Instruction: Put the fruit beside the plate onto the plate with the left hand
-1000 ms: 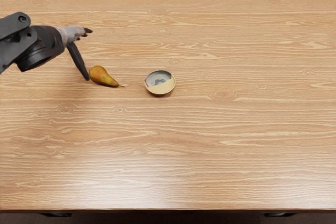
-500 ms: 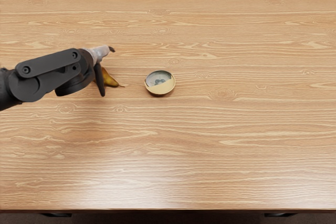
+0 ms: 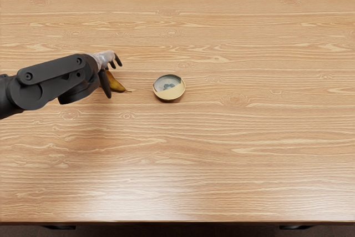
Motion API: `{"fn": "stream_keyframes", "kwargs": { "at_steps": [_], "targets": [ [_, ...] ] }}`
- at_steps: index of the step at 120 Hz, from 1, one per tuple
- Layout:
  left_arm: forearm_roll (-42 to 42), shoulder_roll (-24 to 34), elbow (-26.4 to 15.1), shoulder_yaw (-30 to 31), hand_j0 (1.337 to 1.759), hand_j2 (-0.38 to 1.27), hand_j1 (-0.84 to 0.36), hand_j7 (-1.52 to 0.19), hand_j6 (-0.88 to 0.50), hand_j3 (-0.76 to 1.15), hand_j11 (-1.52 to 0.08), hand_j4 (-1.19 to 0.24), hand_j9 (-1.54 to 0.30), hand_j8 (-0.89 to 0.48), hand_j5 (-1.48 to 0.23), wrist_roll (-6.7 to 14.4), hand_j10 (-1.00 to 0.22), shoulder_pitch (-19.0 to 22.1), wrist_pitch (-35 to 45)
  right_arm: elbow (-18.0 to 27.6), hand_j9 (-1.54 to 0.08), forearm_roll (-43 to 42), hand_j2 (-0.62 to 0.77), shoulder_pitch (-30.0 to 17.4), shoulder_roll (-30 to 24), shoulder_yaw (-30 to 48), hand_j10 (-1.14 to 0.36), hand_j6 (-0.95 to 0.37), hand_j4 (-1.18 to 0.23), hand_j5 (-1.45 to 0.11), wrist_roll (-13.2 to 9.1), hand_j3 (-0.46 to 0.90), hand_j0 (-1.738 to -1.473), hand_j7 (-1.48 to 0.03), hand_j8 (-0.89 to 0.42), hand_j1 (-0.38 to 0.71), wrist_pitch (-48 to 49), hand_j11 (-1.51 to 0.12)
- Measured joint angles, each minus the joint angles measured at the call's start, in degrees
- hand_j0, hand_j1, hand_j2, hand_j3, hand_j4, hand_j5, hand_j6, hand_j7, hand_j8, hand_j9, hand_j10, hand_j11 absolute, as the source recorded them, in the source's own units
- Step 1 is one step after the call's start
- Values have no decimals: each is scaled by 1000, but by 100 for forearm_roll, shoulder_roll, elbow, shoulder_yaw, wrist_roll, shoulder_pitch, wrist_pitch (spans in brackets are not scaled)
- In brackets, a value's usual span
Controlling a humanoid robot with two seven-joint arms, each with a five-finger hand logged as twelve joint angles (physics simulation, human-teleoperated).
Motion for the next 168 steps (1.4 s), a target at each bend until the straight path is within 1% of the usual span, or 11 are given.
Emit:
{"fn": "stream_keyframes", "kwargs": {
  "at_steps": [28, 35, 56, 76, 90, 96, 107, 115, 129, 157, 168],
  "targets": [
    [50, 0, 3, 11, 1658, 93, -126, -493, -445, 0, -527, -443, -511, -296, -494, 0, -304, 35, 0, 0, -29, 0, -5, -3, 0, 0, -22, -22, -22, -29, 1, 0, -1658, -29, -22, -322, 0, -29],
    [39, 0, 2, 56, 1658, 94, -139, -509, -451, 0, -540, -449, -525, -307, -510, 0, -339, 18, -5, 0, -29, 0, -5, 0, 0, 0, -22, -22, -22, -29, 1, 0, -1658, -29, -22, -322, 0, -29],
    [48, 0, 3, 202, 1658, 101, -158, -520, -482, 0, -564, -480, -550, -311, -521, 0, -355, 8, -1, 0, -29, 0, -5, -1, 0, 0, -22, -22, -22, -29, 1, 0, -1658, -29, -22, -322, 0, -29],
    [32, 9, 2, 250, 1658, 105, -188, -557, -499, 0, -595, -497, -583, -379, -558, 0, -442, 0, -6, -1, -29, 0, -5, -1, 0, 0, -22, -22, -22, -29, 0, 0, -1658, -29, -22, -322, 0, -29],
    [17, 17, 3, 259, 1658, 111, -246, -628, -532, 0, -654, -530, -646, -436, -629, 0, -506, 0, -6, 1, -29, 0, -5, -2, 0, 0, -22, -22, -22, -29, -1, 0, -1658, -29, -22, -322, 0, -29],
    [7, 17, 5, 260, 1658, 151, -262, -660, -548, 0, -684, -547, -677, -436, -660, -2, -521, -1, -5, -1, -29, 0, -5, -2, 0, 0, -22, -22, -22, -29, -2, 0, -1658, -29, -22, -322, 0, -29],
    [19, 8, 6, 258, 1656, 188, -284, -701, -564, 0, -730, -575, -721, -416, -700, -1, -505, 8, -5, -2, -29, 0, -5, -3, 0, 0, -22, -22, -22, -29, 0, 0, -1658, -29, -22, -322, 0, -29],
    [43, 8, 7, 253, 1654, 166, -302, -721, -542, 0, -762, -599, -748, -391, -708, -3, -482, 33, 0, -1, -29, 0, -5, -2, 0, 0, -22, -22, -22, -29, -1, 0, -1658, -29, -22, -322, 0, -29],
    [64, 1, 9, 257, 1651, 265, -334, -749, -524, 0, -794, -626, -778, -373, -717, -1, -470, 34, -5, -1, -29, 0, -5, -2, 0, -1, -23, -23, -22, -29, -2, 0, -1658, -29, -23, -322, 0, -29],
    [55, -1, 9, 278, 1648, 230, -331, -828, -487, 0, -879, -687, -849, -341, -784, -2, -432, 34, -10, -2, -29, 0, -5, 0, 0, -1, -23, -23, -22, -29, -1, 0, -1658, -29, -23, -322, 0, -29],
    [52, -1, 8, 282, 1646, 203, -321, -852, -481, 0, -913, -684, -881, -333, -811, -3, -430, 39, -12, -2, -29, 0, -5, -1, 0, -1, -23, -23, -22, -29, -1, 0, -1658, -29, -23, -322, 0, -29]
  ]
}}
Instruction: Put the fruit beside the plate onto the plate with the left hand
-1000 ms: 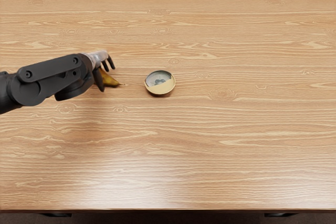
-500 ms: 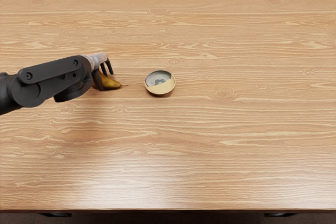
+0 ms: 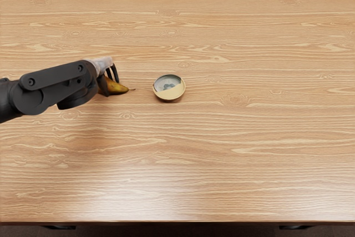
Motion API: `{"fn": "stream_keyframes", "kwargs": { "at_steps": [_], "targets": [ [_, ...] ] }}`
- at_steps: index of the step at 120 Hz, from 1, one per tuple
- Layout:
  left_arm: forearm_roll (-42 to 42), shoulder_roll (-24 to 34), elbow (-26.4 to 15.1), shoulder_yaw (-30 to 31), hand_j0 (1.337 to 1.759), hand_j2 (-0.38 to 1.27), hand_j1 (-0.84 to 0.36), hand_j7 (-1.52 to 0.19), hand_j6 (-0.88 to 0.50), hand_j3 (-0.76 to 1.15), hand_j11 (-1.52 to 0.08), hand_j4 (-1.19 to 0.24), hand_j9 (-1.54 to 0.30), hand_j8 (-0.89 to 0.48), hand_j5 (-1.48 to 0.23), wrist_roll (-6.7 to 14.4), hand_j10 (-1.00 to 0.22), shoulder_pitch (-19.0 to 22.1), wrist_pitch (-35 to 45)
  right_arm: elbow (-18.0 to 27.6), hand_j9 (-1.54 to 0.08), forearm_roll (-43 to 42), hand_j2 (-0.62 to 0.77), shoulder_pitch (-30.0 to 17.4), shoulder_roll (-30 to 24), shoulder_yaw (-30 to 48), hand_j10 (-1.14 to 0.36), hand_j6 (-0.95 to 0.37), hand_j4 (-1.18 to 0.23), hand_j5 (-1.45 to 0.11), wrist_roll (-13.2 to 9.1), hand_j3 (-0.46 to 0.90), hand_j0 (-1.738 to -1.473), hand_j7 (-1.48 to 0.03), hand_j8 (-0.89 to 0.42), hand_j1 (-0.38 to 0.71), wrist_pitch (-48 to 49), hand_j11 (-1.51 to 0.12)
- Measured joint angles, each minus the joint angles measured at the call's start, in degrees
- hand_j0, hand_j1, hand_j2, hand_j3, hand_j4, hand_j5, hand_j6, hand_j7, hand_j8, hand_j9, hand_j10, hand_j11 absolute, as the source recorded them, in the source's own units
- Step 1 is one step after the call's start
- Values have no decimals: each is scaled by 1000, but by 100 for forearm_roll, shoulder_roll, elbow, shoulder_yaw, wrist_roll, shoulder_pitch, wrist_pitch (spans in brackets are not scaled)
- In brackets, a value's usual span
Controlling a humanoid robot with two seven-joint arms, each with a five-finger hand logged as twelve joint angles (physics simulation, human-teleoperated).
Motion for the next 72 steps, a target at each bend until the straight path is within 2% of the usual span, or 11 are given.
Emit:
{"fn": "stream_keyframes", "kwargs": {
  "at_steps": [17, 27, 48, 52, 67, 72],
  "targets": [
    [-54, 0, 0, 0, 1646, 233, -277, -900, -520, 0, -964, -728, -933, -360, -861, 4, -466, -4, -3, 0, -29, 0, -5, 0, 0, 0, -23, -23, -22, -29, 1, 0, -1658, -29, -23, -323, 0, -29],
    [-74, 0, 1, 0, 1647, 386, -267, -924, -604, 0, -988, -757, -958, -462, -886, 4, -548, 4, 3, 0, -29, 0, -5, 0, 0, 0, -23, -22, -22, -29, 1, 0, -1658, -29, -23, -322, 0, -29],
    [-129, 1, 1, -23, 1646, 433, -299, -992, -559, 0, -1031, -766, -1007, -421, -988, 12, -505, -1, -21, 0, -29, 0, -5, 0, 0, 0, -22, -22, -22, -29, 1, 0, -1658, -29, -22, -322, 0, -29],
    [-160, 1, 1, -31, 1647, 483, -297, -999, -564, 0, -1034, -762, -1011, -430, -1009, 13, -512, -14, -24, 0, -29, 0, -5, -1, 0, 0, -22, -22, -22, -29, 1, 0, -1658, -29, -22, -322, 0, -29],
    [-280, 18, 3, -321, 1648, 390, -256, -1034, -560, 0, -1042, -747, -1013, -434, -1068, 9, -526, -13, -24, 1, -29, 0, -5, 1, 0, 1, -22, -22, -22, -29, 0, 0, -1658, -29, -22, -322, 0, -29],
    [-370, 34, 4, -467, 1649, 403, -242, -1032, -568, 0, -1042, -746, -1011, -451, -1076, 8, -538, -24, -24, 0, -29, 0, -5, 1, 0, 1, -22, -22, -22, -29, 1, 0, -1658, -29, -22, -322, 0, -29]
  ]
}}
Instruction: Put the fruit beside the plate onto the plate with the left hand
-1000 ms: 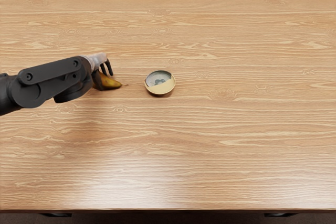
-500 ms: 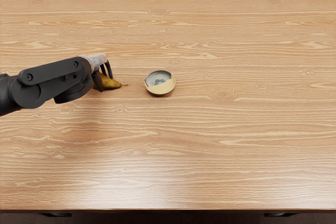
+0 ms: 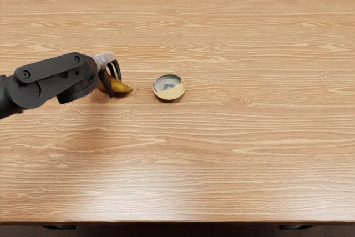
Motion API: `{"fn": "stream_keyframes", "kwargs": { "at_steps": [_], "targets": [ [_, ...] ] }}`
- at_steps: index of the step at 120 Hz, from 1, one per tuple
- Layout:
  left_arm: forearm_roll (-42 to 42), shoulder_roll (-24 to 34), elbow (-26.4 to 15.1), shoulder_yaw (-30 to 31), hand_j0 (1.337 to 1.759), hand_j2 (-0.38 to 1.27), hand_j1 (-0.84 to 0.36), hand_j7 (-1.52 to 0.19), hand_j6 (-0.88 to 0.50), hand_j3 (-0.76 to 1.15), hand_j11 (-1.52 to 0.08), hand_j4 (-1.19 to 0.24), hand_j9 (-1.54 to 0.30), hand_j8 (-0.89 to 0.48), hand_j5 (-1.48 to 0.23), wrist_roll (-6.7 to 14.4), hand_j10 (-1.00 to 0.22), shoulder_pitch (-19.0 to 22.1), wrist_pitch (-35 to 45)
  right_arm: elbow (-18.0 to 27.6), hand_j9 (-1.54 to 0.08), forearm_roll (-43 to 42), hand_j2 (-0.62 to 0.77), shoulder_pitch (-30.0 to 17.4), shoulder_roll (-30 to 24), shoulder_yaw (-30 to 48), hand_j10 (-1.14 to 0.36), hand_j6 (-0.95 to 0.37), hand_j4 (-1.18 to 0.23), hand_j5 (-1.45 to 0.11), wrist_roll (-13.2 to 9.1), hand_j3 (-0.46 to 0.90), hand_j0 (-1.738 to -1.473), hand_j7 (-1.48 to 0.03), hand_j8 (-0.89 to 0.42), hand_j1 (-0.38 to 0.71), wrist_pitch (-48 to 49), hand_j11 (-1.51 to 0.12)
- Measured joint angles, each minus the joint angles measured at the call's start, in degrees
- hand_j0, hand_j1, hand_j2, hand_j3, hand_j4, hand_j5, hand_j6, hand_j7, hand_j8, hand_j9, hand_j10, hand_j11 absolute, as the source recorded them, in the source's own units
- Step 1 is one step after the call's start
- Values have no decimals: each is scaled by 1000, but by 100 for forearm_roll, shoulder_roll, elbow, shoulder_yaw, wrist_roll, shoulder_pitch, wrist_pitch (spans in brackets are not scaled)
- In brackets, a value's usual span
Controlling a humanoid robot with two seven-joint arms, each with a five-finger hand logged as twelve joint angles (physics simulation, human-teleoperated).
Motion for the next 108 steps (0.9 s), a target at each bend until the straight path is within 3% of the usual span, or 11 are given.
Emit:
{"fn": "stream_keyframes", "kwargs": {
  "at_steps": [43, 75, 82, 108],
  "targets": [
    [-537, -49, -5, -1103, 1652, 361, -219, -1005, -599, 0, -1033, -730, -1006, -468, -1109, -1, -552, -48, -15, -3, -29, 0, -5, 0, 0, 0, -22, -22, -22, -29, -1, 0, -1658, -29, -22, -322, 0, -29],
    [-536, -286, -6, -1297, 1652, 366, -206, -1009, -615, 0, -1026, -736, -1014, -470, -1087, 1, -565, -77, -1, -4, -29, 0, -5, 0, 0, 0, -22, -22, -22, -29, 0, 0, -1658, -29, -22, -322, 0, -29],
    [-530, -643, -5, -1316, 1652, 362, -200, -1014, -615, 0, -1025, -739, -1014, -478, -1081, 2, -573, -77, 0, -4, -29, 0, -4, 1, 0, 0, -22, -22, -22, -29, 0, 0, -1658, -29, -22, -322, 0, -29],
    [-537, -1025, -5, -1350, 1652, 365, -199, -1008, -620, 0, -1025, -742, -1021, -472, -1074, 1, -573, -13, 10, -4, -29, 0, -4, 0, 0, 0, -22, -22, -22, -29, -1, 0, -1658, -29, -22, -322, 0, -29]
  ]
}}
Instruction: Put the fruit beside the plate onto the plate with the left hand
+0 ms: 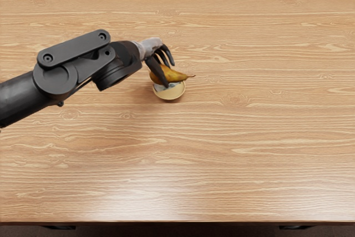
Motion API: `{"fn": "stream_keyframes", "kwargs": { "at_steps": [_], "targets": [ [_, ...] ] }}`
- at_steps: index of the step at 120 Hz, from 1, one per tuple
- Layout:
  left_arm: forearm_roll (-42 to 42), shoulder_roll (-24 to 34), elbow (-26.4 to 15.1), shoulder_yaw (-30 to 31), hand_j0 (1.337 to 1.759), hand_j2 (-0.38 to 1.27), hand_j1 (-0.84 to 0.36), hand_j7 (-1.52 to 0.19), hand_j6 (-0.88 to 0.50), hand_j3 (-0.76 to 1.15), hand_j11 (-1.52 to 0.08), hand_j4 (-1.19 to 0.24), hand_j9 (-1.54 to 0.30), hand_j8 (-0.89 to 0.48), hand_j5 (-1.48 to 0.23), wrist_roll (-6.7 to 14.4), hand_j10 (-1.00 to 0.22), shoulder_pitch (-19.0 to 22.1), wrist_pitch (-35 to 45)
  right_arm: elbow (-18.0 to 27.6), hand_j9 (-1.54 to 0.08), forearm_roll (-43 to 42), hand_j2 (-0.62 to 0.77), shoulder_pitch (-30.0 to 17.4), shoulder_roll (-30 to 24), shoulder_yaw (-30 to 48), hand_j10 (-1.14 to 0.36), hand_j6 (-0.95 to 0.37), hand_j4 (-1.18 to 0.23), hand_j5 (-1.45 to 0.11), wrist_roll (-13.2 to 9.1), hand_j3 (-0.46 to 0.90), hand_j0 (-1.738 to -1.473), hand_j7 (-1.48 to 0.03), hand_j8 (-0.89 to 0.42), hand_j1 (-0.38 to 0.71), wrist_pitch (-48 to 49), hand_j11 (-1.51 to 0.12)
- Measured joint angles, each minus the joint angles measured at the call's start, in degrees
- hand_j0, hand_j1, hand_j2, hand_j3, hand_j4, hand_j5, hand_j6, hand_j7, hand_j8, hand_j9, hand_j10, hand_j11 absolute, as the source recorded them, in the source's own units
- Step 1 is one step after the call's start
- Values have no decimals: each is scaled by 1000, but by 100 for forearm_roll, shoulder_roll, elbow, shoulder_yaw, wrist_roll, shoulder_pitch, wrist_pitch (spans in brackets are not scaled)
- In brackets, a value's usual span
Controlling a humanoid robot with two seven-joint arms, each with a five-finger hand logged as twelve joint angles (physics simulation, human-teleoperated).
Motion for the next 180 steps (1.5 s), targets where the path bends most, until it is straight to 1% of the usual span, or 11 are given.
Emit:
{"fn": "stream_keyframes", "kwargs": {
  "at_steps": [21, 32, 57, 74, 88, 114, 126, 143, 162, 175, 180],
  "targets": [
    [4, -97, 3, -1, 1652, 355, -195, -997, -624, 0, -1016, -740, -1014, -475, -1061, 0, -574, 15, 9, 0, -29, 0, -4, 1, 0, 0, -22, -22, -22, -29, 1, 0, -1658, -29, -22, -322, 0, -29],
    [13, -89, 6, 18, 1654, 327, -188, -911, -645, 0, -933, -688, -929, -492, -965, -2, -591, -2, 14, 1, -29, 0, -4, 2, 0, 0, -22, -22, -22, -29, 1, 0, -1658, -29, -22, -322, 0, -29],
    [21, -20, 15, 116, 1656, 136, 64, -429, -311, 0, -437, -326, -436, -255, -449, -5, -291, -69, -15, 0, -29, 0, -4, 2, 0, 0, -22, -22, -22, -29, 0, 0, -1658, -29, -22, -322, 0, -29],
    [-67, 17, 8, 45, 1657, 71, 192, -231, -169, 0, -235, -176, -234, -142, -241, -5, -159, -181, -80, 0, -29, 0, -5, 3, 0, 0, -22, -22, -22, -29, 1, 0, -1658, -29, -22, -322, 0, -29],
    [-777, 438, -1, -212, 1658, 43, 248, -144, -107, 0, -146, -111, -146, -92, -150, -5, -101, -310, -775, 0, -29, 0, -5, 2, 0, 0, -22, -22, -22, -29, 0, 0, -1658, -29, -22, -322, 0, -29],
    [-2293, 1394, -5, -908, 1658, 18, 298, -67, -52, 0, -68, -53, -68, -46, -69, -5, -49, -173, -2497, 0, -29, 0, -4, 0, 0, 0, -22, -22, -22, -29, 1, 0, -1658, -29, -22, -322, 0, -29],
    [-2977, 1909, 1, -1408, 1658, 13, 309, -52, -40, 0, -52, -41, -52, -37, -53, -5, -38, 330, -3194, 0, -29, 0, -5, -1, 0, 0, -22, -22, -22, -29, 0, 0, -1658, -29, -22, -322, 0, -29],
    [-3916, 2318, 9, -2074, 1658, 9, 317, -39, -30, 0, -39, -30, -39, -28, -40, -6, -29, 854, -3534, 0, -29, 0, -4, -1, 0, 0, -22, -22, -22, -29, 0, 0, -1658, -29, -22, -322, 0, -29],
    [-4781, 2808, 17, -2282, 1658, 6, 324, -29, -22, 0, -29, -23, -29, -21, -29, -6, -22, 1420, -3626, 0, -29, 0, -4, -2, 0, 0, -22, -22, -22, -29, 1, 0, -1658, -29, -22, -322, 0, -29],
    [-5189, 3017, 18, -2316, 1658, 4, 330, -22, -16, 0, -22, -17, -22, -16, -22, -6, -16, 1479, -3643, 1, -29, 0, -4, 0, 0, 0, -22, -22, -22, -29, 0, 0, -1658, -29, -22, -322, 0, -29],
    [-5298, 3165, 18, -2321, 1658, 3, 331, -20, -15, 0, -20, -15, -20, -14, -20, -6, -15, 1617, -3646, 0, -29, 0, -4, -1, 0, 0, -22, -22, -22, -29, 0, 0, -1658, -29, -22, -322, 0, -29]
  ]
}}
